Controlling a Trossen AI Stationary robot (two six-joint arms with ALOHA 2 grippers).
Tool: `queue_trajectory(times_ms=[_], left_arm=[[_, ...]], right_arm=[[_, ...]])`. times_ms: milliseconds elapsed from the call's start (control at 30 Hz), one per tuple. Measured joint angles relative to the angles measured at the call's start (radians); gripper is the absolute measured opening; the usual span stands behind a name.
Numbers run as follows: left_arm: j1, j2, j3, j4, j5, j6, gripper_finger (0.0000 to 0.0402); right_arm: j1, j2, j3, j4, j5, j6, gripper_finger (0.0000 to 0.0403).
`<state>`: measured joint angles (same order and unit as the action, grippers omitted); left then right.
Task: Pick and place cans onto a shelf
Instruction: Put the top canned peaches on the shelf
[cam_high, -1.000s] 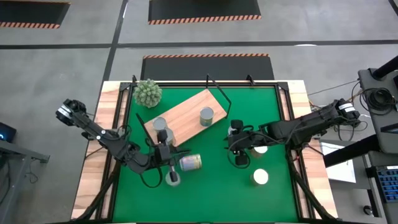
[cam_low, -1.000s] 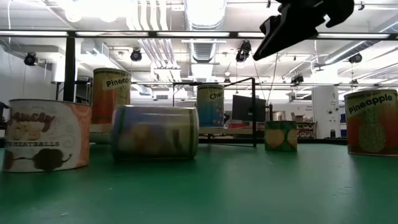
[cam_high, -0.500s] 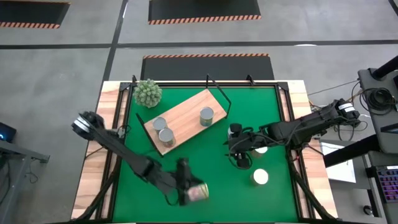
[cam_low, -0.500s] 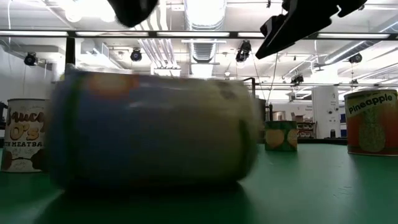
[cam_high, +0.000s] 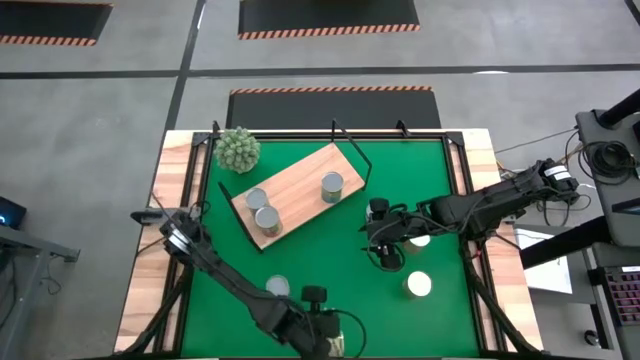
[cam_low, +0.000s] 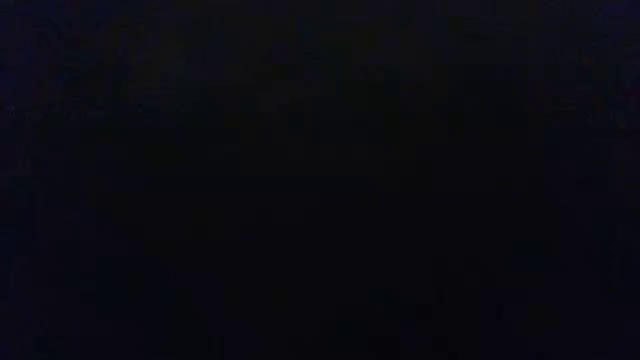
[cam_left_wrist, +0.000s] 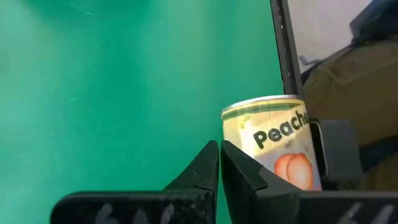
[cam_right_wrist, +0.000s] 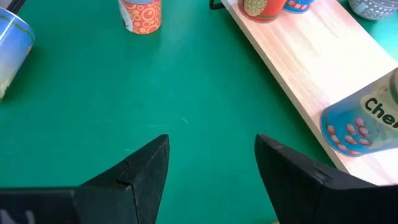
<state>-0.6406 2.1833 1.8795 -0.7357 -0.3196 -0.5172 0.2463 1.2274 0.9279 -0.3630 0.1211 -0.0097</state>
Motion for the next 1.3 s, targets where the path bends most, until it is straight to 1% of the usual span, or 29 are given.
queue_trajectory(times_ms=[167, 233, 333, 433, 500, 633, 733, 800, 900, 1033, 1100, 1200, 1300], left_arm=[[-0.026, 0.051, 0.175, -0.208, 0.008, -0.016, 0.0], [-0.043, 0.071, 0.211, -0.243, 0.033, -0.016, 0.0], [-0.062, 0.079, 0.237, -0.25, 0.087, -0.016, 0.0], [-0.07, 0.088, 0.224, -0.245, 0.119, -0.037, 0.0], [-0.07, 0.098, 0.201, -0.233, 0.121, -0.052, 0.0], [-0.069, 0.094, 0.128, -0.138, 0.125, -0.049, 0.0], [-0.067, 0.096, 0.078, -0.129, 0.128, -0.064, 0.0], [-0.067, 0.096, 0.068, -0.128, 0.121, -0.071, 0.0], [-0.067, 0.091, 0.069, -0.135, 0.06, -0.062, 0.0], [-0.066, 0.091, 0.086, -0.215, -0.066, -0.052, 0.0], [-0.065, 0.09, 0.092, -0.25, -0.109, -0.051, 0.0], [-0.064, 0.09, 0.097, -0.289, -0.152, -0.052, 0.0], [-0.064, 0.09, 0.096, -0.294, -0.279, -0.05, 0.0]], right_arm=[[0.001, 0.0, 0.0, 0.0, -0.003, 0.001, 0.0226], [0.003, 0.0, 0.0, 0.0, -0.017, 0.002, 0.0226], [0.009, 0.0, -0.001, -0.001, -0.026, 0.005, 0.0226], [0.013, 0.0, -0.001, 0.0, -0.027, 0.009, 0.0226], [0.015, 0.0, -0.001, 0.001, -0.026, 0.01, 0.0226], [0.016, 0.0, -0.001, 0.001, -0.026, 0.021, 0.0226], [0.016, -0.001, -0.001, 0.001, -0.026, 0.026, 0.0227], [0.016, -0.001, -0.001, 0.0, -0.026, 0.027, 0.0228], [0.016, -0.001, -0.001, 0.0, -0.026, 0.028, 0.0228], [0.016, 0.003, -0.001, 0.001, -0.026, 0.04, 0.0231], [0.016, 0.005, -0.001, 0.0, -0.027, 0.07, 0.0236], [0.016, 0.017, -0.002, 0.008, -0.025, 0.14, 0.0253], [0.017, 0.026, -0.002, -0.005, -0.025, 0.119, 0.0277]])
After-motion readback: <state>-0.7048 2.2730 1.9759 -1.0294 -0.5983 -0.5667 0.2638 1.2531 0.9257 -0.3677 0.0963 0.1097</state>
